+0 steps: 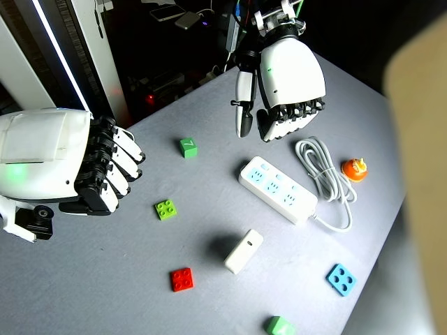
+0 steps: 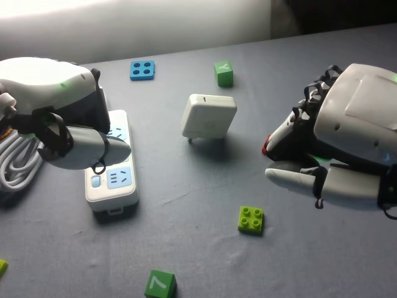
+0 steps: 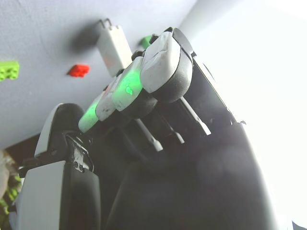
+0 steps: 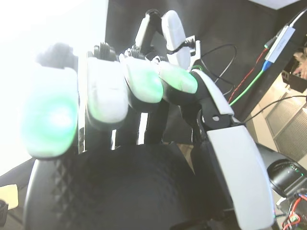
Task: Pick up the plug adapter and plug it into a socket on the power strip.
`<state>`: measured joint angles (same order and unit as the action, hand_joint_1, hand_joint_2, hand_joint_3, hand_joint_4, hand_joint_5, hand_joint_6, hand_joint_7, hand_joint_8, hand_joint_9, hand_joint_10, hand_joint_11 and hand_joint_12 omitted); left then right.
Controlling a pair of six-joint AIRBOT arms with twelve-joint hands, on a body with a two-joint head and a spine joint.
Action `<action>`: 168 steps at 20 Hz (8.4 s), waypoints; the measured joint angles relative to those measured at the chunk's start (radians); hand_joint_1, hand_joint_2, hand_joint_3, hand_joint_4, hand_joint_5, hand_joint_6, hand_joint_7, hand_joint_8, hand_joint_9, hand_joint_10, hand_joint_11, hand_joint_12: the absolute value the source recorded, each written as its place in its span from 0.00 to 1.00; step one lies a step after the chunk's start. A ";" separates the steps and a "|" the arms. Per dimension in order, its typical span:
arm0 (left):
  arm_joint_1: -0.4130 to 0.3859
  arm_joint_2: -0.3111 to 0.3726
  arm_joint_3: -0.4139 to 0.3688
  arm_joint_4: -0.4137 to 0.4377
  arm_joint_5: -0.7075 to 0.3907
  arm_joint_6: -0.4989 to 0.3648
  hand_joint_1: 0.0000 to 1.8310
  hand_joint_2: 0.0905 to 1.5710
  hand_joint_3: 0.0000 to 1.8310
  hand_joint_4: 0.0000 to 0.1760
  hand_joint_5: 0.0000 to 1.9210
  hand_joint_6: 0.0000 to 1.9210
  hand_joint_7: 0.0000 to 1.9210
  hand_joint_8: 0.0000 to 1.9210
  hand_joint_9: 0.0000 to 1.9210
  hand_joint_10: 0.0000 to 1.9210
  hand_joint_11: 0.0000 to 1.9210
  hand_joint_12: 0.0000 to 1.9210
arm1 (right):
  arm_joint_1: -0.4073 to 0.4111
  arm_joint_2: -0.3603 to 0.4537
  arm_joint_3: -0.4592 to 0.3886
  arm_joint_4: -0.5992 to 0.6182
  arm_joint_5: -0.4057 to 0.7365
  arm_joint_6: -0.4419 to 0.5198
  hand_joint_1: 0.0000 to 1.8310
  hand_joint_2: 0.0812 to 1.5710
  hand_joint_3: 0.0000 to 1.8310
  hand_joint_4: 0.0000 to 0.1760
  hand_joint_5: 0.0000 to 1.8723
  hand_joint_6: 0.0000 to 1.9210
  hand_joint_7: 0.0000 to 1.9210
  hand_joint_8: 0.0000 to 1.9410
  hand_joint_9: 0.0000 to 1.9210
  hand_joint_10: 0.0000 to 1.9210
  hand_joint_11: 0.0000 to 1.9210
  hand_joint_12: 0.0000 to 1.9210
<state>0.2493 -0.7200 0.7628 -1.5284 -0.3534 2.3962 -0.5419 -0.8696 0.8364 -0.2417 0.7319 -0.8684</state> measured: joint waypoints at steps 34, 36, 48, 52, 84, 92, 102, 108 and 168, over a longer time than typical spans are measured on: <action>0.267 -0.110 -0.071 -0.142 -0.170 -0.199 0.00 0.71 0.00 0.00 0.00 0.00 0.00 0.00 0.00 0.00 0.00 0.00 | 0.409 -0.421 0.444 0.589 -0.709 0.014 0.59 0.79 0.00 0.00 0.11 0.00 0.12 0.00 0.13 0.01 0.00 0.47; 0.284 -0.118 -0.061 -0.140 -0.163 -0.202 0.00 0.71 0.00 0.00 0.00 0.00 0.00 0.00 0.00 0.00 0.00 0.00 | 0.412 -0.435 0.446 0.591 -0.729 0.013 0.58 0.80 0.00 0.00 0.10 0.00 0.09 0.00 0.10 0.00 0.00 0.40; 0.315 -0.117 -0.069 -0.116 -0.168 -0.202 0.00 0.71 0.00 0.00 0.01 0.00 0.02 0.01 0.01 0.00 0.00 0.00 | 0.374 -0.525 0.586 0.645 -0.787 0.002 0.62 0.80 0.00 0.00 0.07 0.00 0.06 0.00 0.08 0.00 0.00 0.32; 0.315 -0.118 -0.069 -0.116 -0.168 -0.203 0.00 0.71 0.00 0.00 0.00 0.00 0.02 0.00 0.00 0.00 0.00 0.00 | 0.356 -0.557 0.616 0.645 -0.790 0.003 0.62 0.81 0.00 0.00 0.07 0.00 0.05 0.00 0.07 0.00 0.00 0.31; 0.354 -0.120 -0.091 -0.095 -0.190 -0.261 0.00 0.72 0.00 0.00 0.01 0.00 0.04 0.00 0.03 0.00 0.00 0.00 | 0.277 -0.732 0.835 0.645 -0.769 -0.002 0.64 0.77 0.00 0.00 0.11 0.00 0.10 0.00 0.11 0.00 0.00 0.37; 0.354 -0.120 -0.091 -0.095 -0.189 -0.261 0.00 0.72 0.00 0.00 0.01 0.00 0.04 0.00 0.03 0.00 0.00 0.00 | 0.277 -0.732 0.837 0.645 -0.767 -0.002 0.65 0.77 0.00 0.00 0.11 0.00 0.10 0.00 0.11 0.00 0.00 0.36; 0.354 -0.120 -0.091 -0.095 -0.188 -0.261 0.00 0.72 0.00 0.00 0.03 0.00 0.05 0.00 0.04 0.01 0.01 0.00 | 0.266 -0.732 0.837 0.645 -0.759 -0.002 0.61 0.79 0.00 0.00 0.12 0.00 0.11 0.00 0.13 0.00 0.00 0.40; 0.354 -0.120 -0.091 -0.095 -0.189 -0.261 0.00 0.72 0.00 0.00 0.03 0.00 0.05 0.00 0.04 0.00 0.01 0.01 | 0.266 -0.732 0.837 0.645 -0.752 -0.001 0.70 0.71 0.00 0.00 0.31 0.01 0.33 0.01 0.35 0.01 0.19 0.54; 0.365 -0.120 -0.091 -0.086 -0.182 -0.258 0.00 0.73 0.00 0.00 0.02 0.00 0.03 0.00 0.02 0.00 0.01 0.00 | 0.481 -1.096 1.118 0.411 -0.947 -0.057 0.75 0.71 0.00 0.00 0.46 0.51 0.52 0.51 0.45 0.71 0.41 0.78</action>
<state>0.6140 -0.8398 0.6720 -1.6142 -0.5358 2.1380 -0.0612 -1.9652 1.9541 0.1692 -0.2150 -0.9257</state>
